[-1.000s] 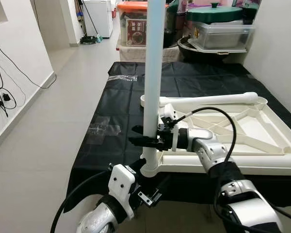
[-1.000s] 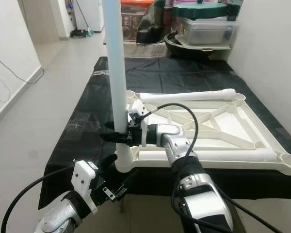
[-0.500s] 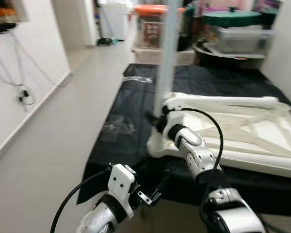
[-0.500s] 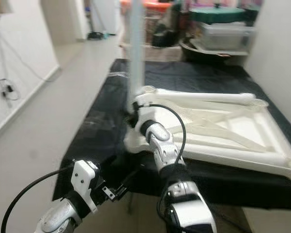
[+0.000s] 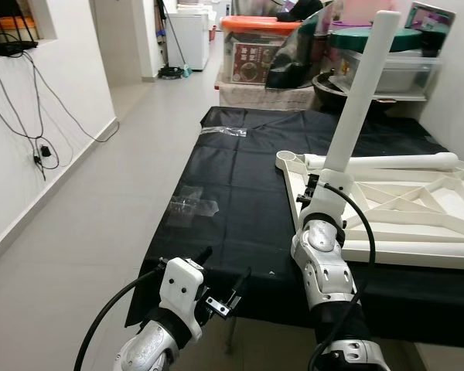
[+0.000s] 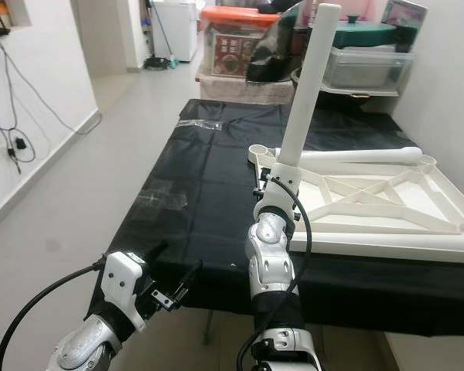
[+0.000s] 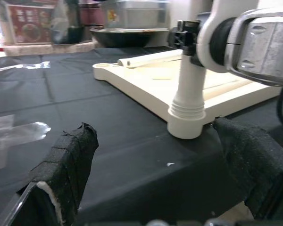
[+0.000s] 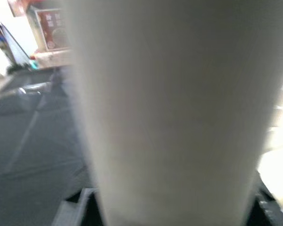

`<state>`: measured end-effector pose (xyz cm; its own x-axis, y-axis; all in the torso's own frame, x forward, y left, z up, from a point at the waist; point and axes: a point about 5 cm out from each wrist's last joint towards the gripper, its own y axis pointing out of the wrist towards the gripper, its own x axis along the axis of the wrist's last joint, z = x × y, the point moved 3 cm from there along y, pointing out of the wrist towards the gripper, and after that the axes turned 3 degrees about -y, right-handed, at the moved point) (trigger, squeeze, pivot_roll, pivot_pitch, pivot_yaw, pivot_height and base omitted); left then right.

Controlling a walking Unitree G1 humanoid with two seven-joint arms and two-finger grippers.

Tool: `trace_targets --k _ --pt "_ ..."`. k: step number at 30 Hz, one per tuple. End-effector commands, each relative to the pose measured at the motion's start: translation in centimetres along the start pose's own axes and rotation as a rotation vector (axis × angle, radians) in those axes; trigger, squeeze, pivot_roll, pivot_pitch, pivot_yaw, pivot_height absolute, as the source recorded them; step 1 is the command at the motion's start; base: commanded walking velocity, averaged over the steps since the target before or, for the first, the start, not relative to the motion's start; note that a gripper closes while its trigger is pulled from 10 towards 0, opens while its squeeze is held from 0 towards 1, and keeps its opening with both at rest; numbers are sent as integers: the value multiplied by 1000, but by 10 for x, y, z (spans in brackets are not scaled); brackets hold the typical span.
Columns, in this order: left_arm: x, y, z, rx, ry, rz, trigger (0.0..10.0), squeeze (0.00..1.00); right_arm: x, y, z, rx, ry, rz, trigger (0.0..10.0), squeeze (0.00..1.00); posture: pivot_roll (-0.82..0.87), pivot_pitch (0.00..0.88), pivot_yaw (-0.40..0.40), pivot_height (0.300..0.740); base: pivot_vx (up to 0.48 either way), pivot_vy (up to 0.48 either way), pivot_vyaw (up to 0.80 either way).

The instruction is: Building children table

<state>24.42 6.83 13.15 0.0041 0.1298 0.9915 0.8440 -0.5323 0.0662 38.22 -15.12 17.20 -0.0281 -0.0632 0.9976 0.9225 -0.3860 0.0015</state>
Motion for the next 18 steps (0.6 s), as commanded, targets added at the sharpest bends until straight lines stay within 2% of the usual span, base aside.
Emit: trace_targets --k 1,4,5,7,8,9,12,13,14,15,16,17,18 --pt "-6 1 0 3 -9 28 10000 0 -1 -3 11 60 54 -13 10000 1000 85 30 -31 740 0 0 0" --pt "-6 1 -1 -1 -12 30 10000 0 5 -1 9 83 32 -54 10000 1000 84 30 -31 740 0 0 0" --pt "-6 1 -1 -1 -11 31 10000 0 7 1 9 113 46 -59 10000 0 83 31 -31 740 0 0 0" --pt "-6 1 -1 -1 -11 31 10000 0 8 2 9 134 57 -64 10000 0 83 31 -31 740 0 0 0" --pt "-7 2 -1 -3 -11 31 10000 0 15 3 22 376 95 -102 10000 0 82 29 -29 740 0 0 0" --pt "-7 2 -1 -3 -11 31 10000 0 15 3 22 376 95 -102 10000 0 82 29 -29 740 0 0 0" --pt "-7 3 -2 -8 -12 29 10000 0 11 -6 40 779 104 -54 10000 0 78 26 -26 740 0 0 0" --pt "-7 3 -2 -8 -12 29 10000 0 11 -6 40 779 104 -54 10000 0 78 26 -26 740 0 0 0" --pt "-7 3 -2 -9 -12 29 10000 0 9 -11 43 897 89 -35 10000 0 78 26 -26 740 0 0 0" --pt "-7 3 -2 -9 -12 29 10000 0 9 -11 43 897 89 -35 10000 0 78 26 -26 740 0 0 0" --pt "-7 3 -2 -11 -13 29 10000 0 7 -17 43 1032 66 -12 10000 0 80 23 -29 740 0 0 0" --pt "-7 3 -2 -11 -13 29 10000 0 7 -17 43 1032 66 -12 10000 0 80 23 -29 740 0 0 0" --pt "-7 3 -2 -12 -15 29 10000 0 6 -22 44 1150 38 10 10000 0 77 22 -28 740 0 0 0"
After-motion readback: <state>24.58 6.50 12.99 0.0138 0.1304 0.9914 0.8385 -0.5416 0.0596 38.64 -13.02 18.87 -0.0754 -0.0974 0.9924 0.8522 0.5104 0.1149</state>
